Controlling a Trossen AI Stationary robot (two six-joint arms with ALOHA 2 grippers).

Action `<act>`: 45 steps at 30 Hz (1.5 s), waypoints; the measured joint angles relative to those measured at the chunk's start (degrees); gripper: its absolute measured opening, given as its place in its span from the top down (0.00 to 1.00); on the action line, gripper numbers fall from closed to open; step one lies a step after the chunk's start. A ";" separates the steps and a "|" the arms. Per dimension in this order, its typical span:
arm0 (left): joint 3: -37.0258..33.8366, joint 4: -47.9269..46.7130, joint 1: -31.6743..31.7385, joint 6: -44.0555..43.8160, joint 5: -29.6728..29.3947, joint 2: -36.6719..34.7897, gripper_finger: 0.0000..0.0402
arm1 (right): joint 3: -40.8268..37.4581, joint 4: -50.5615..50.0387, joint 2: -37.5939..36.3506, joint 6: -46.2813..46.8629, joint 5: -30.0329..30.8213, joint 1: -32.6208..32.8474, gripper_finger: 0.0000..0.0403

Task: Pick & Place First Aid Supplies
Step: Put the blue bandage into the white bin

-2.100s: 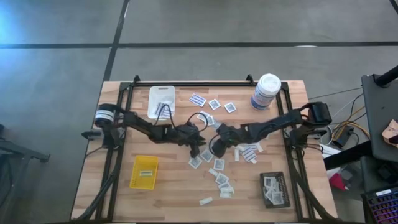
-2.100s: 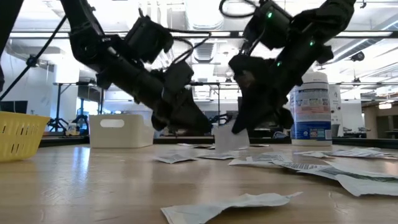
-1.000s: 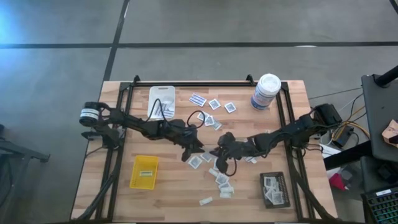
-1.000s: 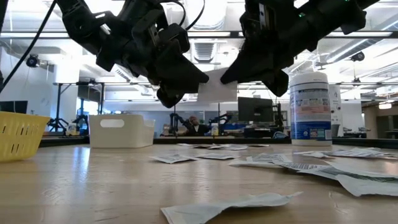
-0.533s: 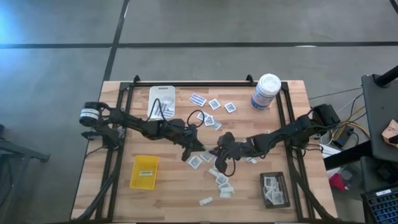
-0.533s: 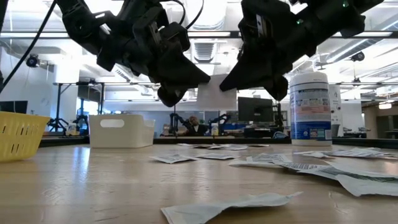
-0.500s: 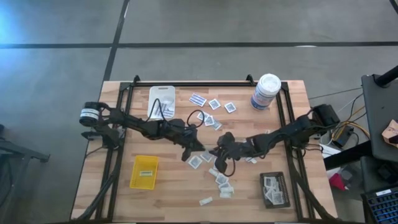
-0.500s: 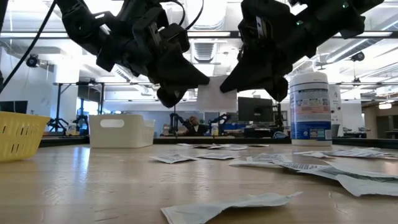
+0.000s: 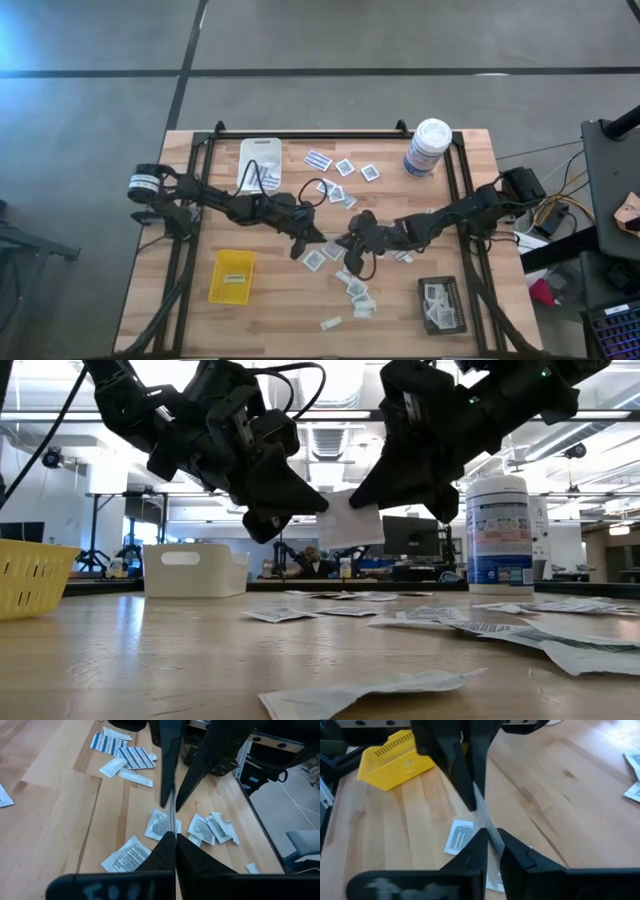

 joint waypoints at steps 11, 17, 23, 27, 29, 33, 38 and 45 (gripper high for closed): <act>-0.06 -1.16 0.12 0.03 0.00 0.00 1.00 | 0.02 -4.09 -3.28 -0.13 -0.21 -2.60 0.72; -0.13 -3.75 0.43 0.65 0.00 -0.30 1.00 | 0.04 -9.49 -7.81 0.02 -0.26 -2.66 0.67; -0.11 -8.69 0.90 4.39 -4.40 -3.84 1.00 | -0.05 -14.09 -10.10 2.09 -0.34 -1.53 0.65; -0.11 -16.00 0.96 9.06 -12.88 -8.66 1.00 | -0.35 -14.32 -9.89 3.05 -0.37 -0.25 0.67; -0.11 -19.61 0.96 10.74 -17.60 -11.36 1.00 | -0.37 -14.29 -9.67 3.05 -0.37 0.44 0.68; -0.09 -27.21 0.94 13.23 -27.13 -17.24 1.00 | -0.50 -14.19 -9.17 3.08 -0.37 1.08 0.69; -0.09 -36.50 0.92 14.42 -40.38 -23.66 1.00 | -0.63 -14.30 -8.57 3.60 -0.19 1.06 0.71; -0.35 -46.88 0.93 14.04 -58.73 -28.78 1.00 | -0.68 -14.11 -8.57 3.51 -0.13 1.01 0.71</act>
